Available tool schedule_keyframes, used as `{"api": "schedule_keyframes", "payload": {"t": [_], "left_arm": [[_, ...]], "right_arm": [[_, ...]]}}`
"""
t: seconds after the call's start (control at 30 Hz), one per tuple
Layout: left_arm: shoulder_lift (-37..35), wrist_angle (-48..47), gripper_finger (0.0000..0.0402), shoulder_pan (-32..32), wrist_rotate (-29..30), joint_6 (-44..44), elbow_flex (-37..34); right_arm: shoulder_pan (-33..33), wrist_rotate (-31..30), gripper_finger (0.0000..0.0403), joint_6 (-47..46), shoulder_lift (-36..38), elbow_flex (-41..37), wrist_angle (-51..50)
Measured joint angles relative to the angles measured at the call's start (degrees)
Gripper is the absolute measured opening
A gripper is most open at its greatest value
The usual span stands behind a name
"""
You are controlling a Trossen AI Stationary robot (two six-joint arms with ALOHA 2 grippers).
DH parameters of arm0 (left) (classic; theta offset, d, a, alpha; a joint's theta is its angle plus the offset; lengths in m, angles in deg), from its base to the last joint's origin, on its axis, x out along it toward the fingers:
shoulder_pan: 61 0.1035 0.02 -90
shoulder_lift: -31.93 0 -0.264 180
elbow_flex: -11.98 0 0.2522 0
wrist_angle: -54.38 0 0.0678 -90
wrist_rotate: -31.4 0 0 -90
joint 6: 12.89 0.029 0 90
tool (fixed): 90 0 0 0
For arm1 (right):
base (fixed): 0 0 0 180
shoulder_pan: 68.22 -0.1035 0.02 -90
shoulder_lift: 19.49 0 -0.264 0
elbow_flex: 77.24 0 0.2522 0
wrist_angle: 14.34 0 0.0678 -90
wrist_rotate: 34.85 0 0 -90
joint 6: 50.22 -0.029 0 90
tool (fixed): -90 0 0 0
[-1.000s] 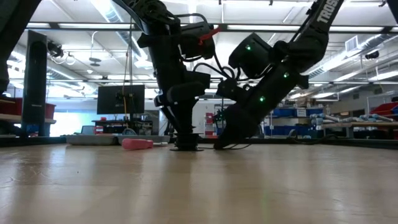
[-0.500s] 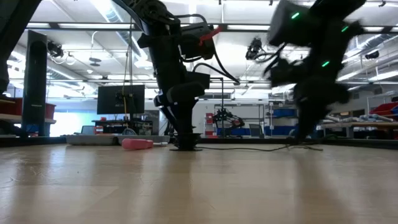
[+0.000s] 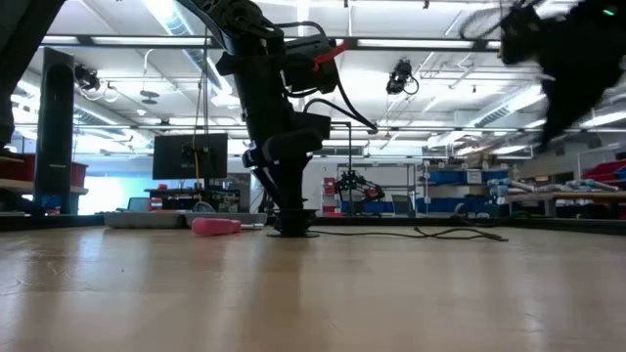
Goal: Coil cords
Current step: Uncoil the black wire from the spool
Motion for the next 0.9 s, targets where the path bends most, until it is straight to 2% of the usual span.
{"api": "schedule_keyframes", "payload": {"t": [0.07,0.13,0.3,0.5,0.63,0.7,0.8,0.9], "left_arm": [[0.0,0.0,0.0257,0.0,0.0,0.0,0.0],[0.0,0.0,0.0257,0.0,0.0,0.0,0.0],[0.0,0.1,0.0257,0.0,0.0,0.0,0.0],[0.0,0.1,0.0257,0.0,-0.1,0.0,0.0],[0.0,0.0,0.0257,0.0,-0.6,0.0,0.0],[0.0,-0.1,0.0257,0.0,-0.6,0.0,0.0],[0.0,-0.1,0.0257,0.0,-0.8,0.0,0.0],[0.0,-0.1,0.0257,0.0,-0.8,0.0,0.0]], "right_arm": [[0.5,-6.1,0.0008,5.5,0.2,0.1,8.6],[1.6,-9.7,0.0016,14.8,-1.0,0.1,17.7],[7.0,-10.8,0.0047,33.1,-8.7,0.1,37.1],[13.8,-8.1,0.0104,44.9,-21.5,0.1,52.4],[17.5,-6.3,0.0141,49.3,-28.5,0.1,61.1],[19.1,-3.1,0.0157,51.5,-31.3,0.1,65.7],[21.4,2.0,0.0175,52.0,-34.7,0.2,69.6],[23.2,3.1,0.0181,50.5,-36.8,0.4,69.8]]}}
